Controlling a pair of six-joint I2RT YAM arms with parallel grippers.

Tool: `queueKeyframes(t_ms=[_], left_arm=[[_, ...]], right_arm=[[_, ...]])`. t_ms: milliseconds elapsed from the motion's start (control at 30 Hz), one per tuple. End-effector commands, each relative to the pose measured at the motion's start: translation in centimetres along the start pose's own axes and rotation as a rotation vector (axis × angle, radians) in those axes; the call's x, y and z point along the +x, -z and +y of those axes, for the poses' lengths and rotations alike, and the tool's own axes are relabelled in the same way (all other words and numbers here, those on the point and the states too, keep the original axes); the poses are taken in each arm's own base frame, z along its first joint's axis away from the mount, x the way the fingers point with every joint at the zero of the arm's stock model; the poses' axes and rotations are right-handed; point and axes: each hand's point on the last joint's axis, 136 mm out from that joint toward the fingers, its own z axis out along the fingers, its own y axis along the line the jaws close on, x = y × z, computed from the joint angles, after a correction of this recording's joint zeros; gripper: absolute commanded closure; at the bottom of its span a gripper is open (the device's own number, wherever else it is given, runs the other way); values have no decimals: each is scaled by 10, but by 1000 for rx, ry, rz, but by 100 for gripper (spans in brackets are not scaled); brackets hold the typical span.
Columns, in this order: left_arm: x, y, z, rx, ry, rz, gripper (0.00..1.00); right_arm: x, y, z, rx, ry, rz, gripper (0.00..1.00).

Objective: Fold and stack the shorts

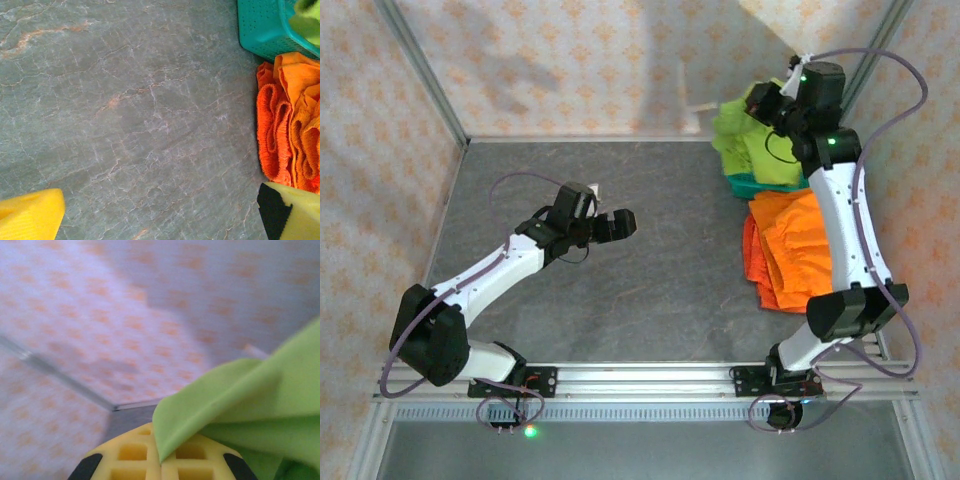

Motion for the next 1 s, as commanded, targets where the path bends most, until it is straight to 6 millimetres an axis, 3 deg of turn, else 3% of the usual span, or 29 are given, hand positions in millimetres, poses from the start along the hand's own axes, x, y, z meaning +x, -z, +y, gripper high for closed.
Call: queueKeyframes(t_ms=[0, 133, 233, 333, 367, 400, 500, 600, 767, 967], left_arm=[[-7, 3, 5, -18, 10, -45, 0], [-11, 11, 5, -22, 13, -75, 0], [-16, 21, 6, -27, 14, -119, 0], [-21, 36, 7, -26, 15, -182, 0], [-23, 41, 8, -25, 15, -203, 0], [-25, 47, 8, -22, 15, -229, 0], [-30, 66, 11, -27, 21, -303, 0], [-33, 85, 19, -62, 33, -364, 0], [-35, 113, 51, -213, 107, -439, 0], [-35, 113, 73, -241, 206, -374, 0]], right_arm=[[-21, 33, 108, -313, 140, -76, 100], [1, 35, 159, -458, 190, 9, 100], [20, 23, 162, -462, 206, 72, 100], [45, -2, 129, -337, 223, 129, 98], [55, -10, 113, -286, 238, 152, 86], [67, -20, 94, -212, 256, 175, 68], [91, -38, 27, 55, 308, 228, 49], [110, -40, -16, 202, 321, 285, 35], [153, -35, -24, 136, 285, 370, 22], [203, -31, -32, 102, 289, 474, 19]])
